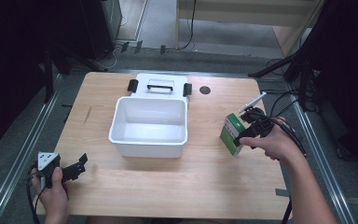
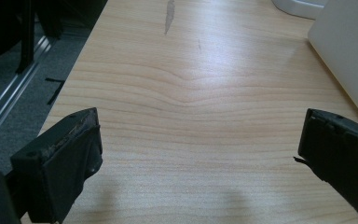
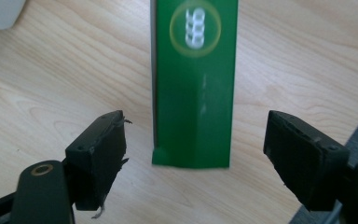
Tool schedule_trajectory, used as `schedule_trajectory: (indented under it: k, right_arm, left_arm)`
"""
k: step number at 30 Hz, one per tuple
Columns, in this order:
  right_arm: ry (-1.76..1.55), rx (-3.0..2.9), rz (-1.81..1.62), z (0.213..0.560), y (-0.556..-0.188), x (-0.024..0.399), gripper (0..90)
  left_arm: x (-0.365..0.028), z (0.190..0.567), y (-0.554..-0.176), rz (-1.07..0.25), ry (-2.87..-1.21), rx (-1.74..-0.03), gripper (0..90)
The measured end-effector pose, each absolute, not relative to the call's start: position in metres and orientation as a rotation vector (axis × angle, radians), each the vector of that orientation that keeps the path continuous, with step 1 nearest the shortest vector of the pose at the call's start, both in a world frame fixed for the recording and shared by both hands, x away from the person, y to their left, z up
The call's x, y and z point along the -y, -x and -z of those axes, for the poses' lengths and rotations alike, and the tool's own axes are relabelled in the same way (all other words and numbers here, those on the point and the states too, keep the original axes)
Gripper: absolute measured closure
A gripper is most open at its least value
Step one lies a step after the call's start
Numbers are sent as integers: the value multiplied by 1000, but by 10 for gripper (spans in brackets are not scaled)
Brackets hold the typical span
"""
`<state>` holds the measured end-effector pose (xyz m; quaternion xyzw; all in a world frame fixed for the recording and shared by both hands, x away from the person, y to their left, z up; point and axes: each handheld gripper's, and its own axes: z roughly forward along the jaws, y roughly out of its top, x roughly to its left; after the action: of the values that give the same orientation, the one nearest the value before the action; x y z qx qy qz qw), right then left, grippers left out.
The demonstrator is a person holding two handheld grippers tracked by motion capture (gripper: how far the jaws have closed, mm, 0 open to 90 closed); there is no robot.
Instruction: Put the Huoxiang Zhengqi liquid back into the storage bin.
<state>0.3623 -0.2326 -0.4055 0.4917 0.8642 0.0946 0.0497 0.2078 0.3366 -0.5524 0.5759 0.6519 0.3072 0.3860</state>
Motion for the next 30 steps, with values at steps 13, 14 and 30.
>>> schedule_trajectory:
  k: [13, 14, 30]
  right_arm:
    - [-1572, -2604, -132, 408, -395, 202, 295]
    - [-1582, -2610, -137, 408, -397, 202, 315]
    - [-1671, -2647, -128, 412, -409, 197, 546]
  left_arm:
    - [-337, 552, -208, -778, -1467, -1661, 0]
    - [-337, 552, -207, -778, -1467, -1661, 0]
    - [-337, 552, -208, -777, -1466, -1663, 0]
